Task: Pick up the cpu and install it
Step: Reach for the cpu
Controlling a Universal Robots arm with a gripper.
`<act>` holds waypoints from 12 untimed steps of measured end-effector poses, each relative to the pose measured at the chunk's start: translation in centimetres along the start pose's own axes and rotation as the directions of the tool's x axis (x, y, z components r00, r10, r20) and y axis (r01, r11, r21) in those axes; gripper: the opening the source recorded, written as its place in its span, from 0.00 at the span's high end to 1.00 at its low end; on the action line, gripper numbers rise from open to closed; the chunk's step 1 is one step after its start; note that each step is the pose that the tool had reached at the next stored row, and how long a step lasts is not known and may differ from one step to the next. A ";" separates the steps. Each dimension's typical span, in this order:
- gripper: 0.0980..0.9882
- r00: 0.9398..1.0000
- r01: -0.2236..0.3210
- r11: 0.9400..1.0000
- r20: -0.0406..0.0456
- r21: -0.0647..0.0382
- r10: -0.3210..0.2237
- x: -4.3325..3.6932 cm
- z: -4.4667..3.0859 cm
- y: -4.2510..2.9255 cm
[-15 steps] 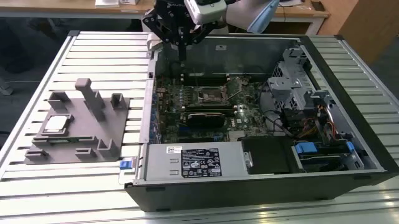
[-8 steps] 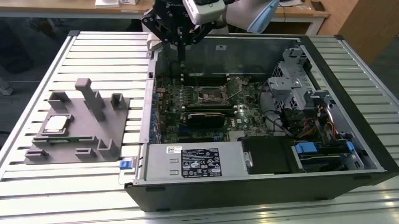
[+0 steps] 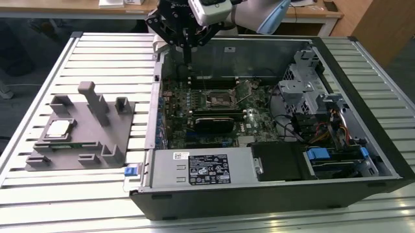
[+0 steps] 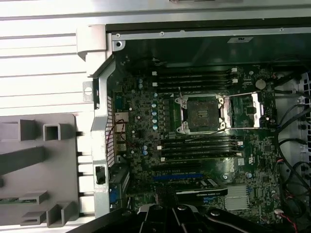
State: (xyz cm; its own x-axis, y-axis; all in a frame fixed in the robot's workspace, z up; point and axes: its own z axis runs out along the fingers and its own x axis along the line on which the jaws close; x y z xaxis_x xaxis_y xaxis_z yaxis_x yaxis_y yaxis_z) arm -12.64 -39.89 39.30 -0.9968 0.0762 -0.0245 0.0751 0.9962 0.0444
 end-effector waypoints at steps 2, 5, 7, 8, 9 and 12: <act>0.99 1.000 0.000 1.000 0.000 0.000 0.000 0.06 0.00 0.00; 0.99 1.000 0.000 1.000 0.000 0.000 0.000 0.14 0.01 -0.01; 0.99 1.000 0.000 1.000 0.000 0.000 0.000 0.18 0.02 -0.01; 0.99 1.000 0.000 1.000 0.000 0.000 0.000 0.20 0.02 -0.02; 0.99 1.000 0.000 1.000 0.000 0.000 0.000 0.23 0.03 -0.02; 0.99 1.000 0.000 1.000 0.000 0.000 0.000 0.29 0.04 -0.02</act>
State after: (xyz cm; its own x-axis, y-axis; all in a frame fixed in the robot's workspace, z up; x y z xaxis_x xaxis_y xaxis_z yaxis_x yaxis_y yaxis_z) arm -12.93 -39.89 39.26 -0.9968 0.0762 -0.0244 0.0751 0.9962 0.0443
